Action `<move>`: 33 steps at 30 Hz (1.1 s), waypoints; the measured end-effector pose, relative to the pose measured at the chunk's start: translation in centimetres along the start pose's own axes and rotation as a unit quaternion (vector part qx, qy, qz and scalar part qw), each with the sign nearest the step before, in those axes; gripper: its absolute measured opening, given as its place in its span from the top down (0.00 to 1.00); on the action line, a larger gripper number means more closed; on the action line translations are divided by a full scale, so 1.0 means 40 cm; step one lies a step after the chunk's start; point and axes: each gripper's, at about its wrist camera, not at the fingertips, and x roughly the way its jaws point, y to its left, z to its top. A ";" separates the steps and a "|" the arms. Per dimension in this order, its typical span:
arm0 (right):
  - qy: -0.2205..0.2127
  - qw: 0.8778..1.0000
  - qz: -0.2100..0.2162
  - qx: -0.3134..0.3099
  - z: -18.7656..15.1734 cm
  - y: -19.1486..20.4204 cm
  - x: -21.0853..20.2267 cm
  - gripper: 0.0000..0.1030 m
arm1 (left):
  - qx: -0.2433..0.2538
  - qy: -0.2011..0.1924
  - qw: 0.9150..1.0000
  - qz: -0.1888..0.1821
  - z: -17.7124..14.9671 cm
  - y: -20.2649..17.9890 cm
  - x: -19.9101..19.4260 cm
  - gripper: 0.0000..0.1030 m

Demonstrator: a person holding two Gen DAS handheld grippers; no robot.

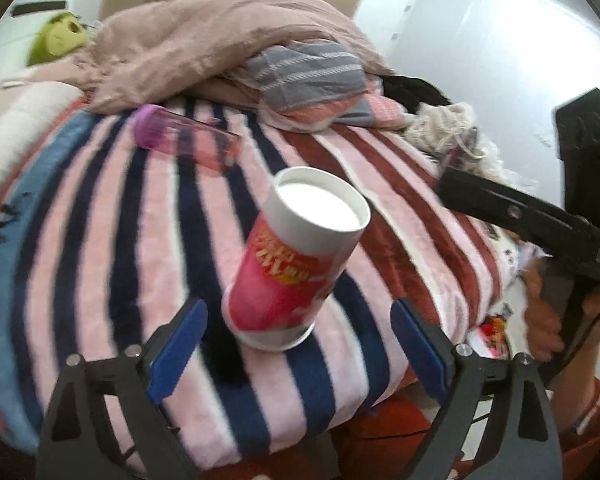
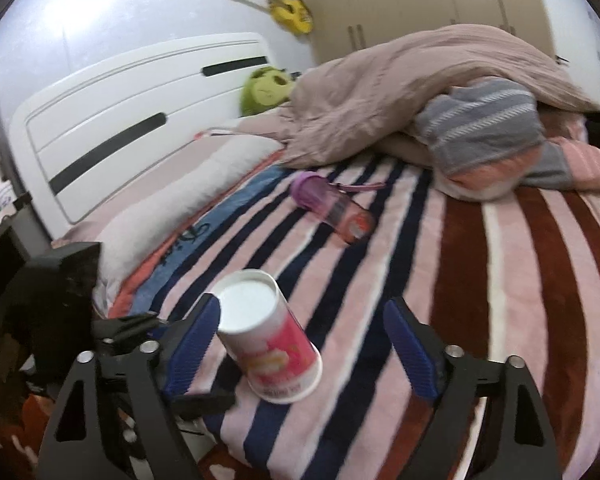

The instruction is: Flip cup upside down

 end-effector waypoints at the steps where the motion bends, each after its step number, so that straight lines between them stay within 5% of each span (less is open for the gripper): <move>1: 0.000 1.000 -0.011 0.001 -0.005 0.001 -0.014 0.11 | -0.002 -0.004 1.000 0.012 -0.002 -0.003 -0.013 0.03; 6: -0.016 0.998 -0.061 -0.005 -0.025 0.018 -0.094 0.00 | -0.019 -0.035 0.997 0.071 -0.018 -0.025 -0.107 0.02; 12: -0.035 0.993 -0.106 -0.030 -0.042 0.066 -0.142 0.00 | -0.038 -0.064 0.993 0.094 -0.021 -0.035 -0.171 0.02; 33: -0.018 0.997 -0.072 -0.022 -0.068 0.059 -0.152 0.00 | -0.036 -0.062 0.992 0.103 -0.009 -0.063 -0.161 0.02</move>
